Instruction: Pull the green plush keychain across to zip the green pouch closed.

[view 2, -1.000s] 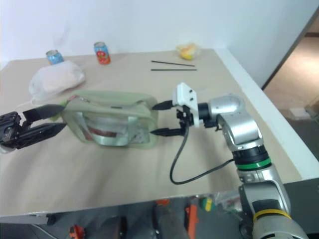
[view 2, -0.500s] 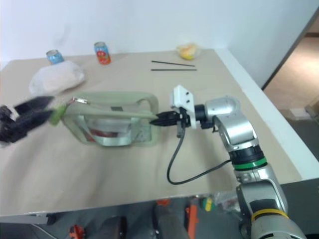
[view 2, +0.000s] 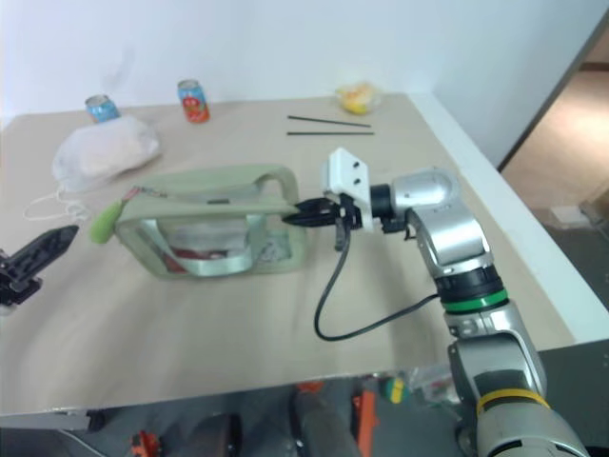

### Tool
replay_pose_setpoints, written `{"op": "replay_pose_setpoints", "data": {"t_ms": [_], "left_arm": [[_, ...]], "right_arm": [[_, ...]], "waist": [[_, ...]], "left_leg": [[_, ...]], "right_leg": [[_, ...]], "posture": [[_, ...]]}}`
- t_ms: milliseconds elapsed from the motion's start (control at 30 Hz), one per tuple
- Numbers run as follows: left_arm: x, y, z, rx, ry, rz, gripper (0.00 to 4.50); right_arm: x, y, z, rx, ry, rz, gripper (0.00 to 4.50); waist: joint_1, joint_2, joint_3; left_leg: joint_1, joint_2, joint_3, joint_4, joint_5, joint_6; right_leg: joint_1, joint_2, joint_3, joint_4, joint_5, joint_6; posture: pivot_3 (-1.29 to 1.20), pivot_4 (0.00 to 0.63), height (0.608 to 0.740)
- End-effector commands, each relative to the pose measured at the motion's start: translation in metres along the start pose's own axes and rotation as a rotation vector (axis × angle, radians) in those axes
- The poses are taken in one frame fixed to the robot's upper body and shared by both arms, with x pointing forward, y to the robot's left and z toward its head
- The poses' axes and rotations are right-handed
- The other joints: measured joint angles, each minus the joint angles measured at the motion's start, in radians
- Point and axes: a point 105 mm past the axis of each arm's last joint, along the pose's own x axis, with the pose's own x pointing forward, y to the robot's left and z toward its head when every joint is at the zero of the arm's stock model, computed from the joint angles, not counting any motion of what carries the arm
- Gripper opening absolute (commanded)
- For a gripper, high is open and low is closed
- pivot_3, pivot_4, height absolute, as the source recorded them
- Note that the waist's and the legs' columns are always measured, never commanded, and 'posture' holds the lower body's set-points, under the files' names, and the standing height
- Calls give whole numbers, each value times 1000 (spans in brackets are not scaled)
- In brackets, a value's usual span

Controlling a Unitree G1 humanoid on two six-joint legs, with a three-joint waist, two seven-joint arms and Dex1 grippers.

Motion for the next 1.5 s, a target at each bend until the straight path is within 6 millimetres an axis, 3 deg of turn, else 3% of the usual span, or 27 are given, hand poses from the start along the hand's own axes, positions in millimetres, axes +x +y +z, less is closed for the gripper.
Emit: {"op": "replay_pose_setpoints", "data": {"t_ms": [33, 500, 1133, 1500], "left_arm": [[4, -6, -1, 16, 4, -20, 4500], [27, -13, -4, 26, 34, -92, 4500], [32, -18, -3, 7, 49, -130, 4500], [31, -19, 4, 12, 29, -130, 4500]], "right_arm": [[-3, -5, 12, -52, -20, -14, 81], [-4, -4, 10, -50, -13, -27, 81], [-7, 0, -13, 65, -11, -66, 81], [-10, -1, -14, 102, -35, -98, 81]], "waist": [[0, 0, 0], [0, 0, 0], [-1, 0, 0], [-1, 0, 0]], "left_leg": [[0, 0, 0, 0, 0, 0], [0, 0, 0, 0, 0, 0], [0, 0, 0, 0, 0, 0], [0, 0, 0, 0, 0, 0]], "right_leg": [[0, 0, 0, 0, 0, 0], [0, 0, 0, 0, 0, 0], [0, 1, 0, 0, 0, 0], [0, 1, 0, 0, 0, 0]], "posture": [[0, 150, 740], [0, 150, 740], [0, 150, 740], [0, 150, 740]]}}
